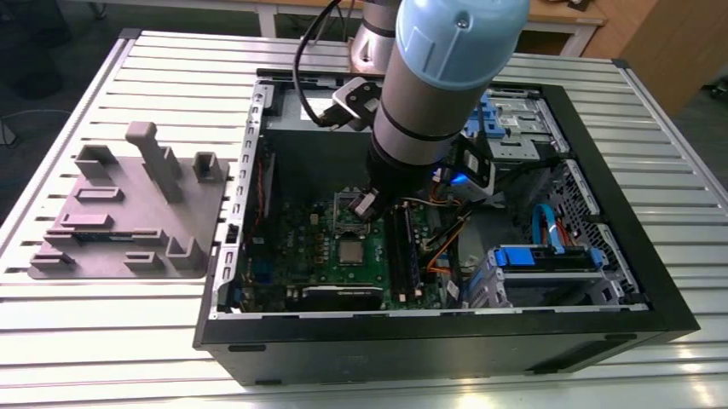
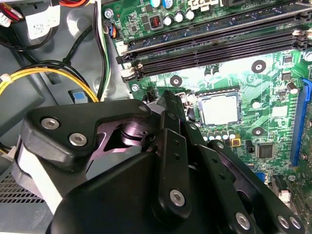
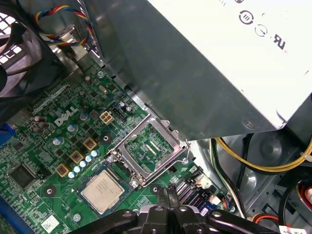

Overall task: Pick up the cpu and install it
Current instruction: 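Close the cpu cover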

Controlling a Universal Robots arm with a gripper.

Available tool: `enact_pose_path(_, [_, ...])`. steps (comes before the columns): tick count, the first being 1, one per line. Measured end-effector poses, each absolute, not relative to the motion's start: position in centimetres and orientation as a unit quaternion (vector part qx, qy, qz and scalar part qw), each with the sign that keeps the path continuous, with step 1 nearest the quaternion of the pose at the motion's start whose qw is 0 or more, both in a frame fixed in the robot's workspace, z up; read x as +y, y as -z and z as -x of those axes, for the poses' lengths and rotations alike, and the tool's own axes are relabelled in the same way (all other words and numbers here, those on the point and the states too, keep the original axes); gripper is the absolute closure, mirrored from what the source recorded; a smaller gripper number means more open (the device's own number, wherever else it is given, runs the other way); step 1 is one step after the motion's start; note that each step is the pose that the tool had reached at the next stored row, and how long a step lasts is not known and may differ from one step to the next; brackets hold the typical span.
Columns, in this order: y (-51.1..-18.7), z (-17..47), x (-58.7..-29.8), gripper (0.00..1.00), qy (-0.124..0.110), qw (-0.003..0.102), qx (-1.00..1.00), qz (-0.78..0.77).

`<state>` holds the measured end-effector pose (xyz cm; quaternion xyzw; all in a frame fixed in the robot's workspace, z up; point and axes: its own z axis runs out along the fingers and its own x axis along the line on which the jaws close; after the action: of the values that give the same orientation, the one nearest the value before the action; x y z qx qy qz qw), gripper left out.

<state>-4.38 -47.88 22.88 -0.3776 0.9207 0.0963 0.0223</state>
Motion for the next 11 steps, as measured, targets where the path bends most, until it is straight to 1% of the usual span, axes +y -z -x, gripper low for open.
enact_pose_path(6, [-22.88,4.38,-47.87,0.90,-0.096,0.022,0.920,0.379])
enact_pose_path(11, [-22.74,4.38,-47.73,0.90,-0.097,0.019,0.908,0.408])
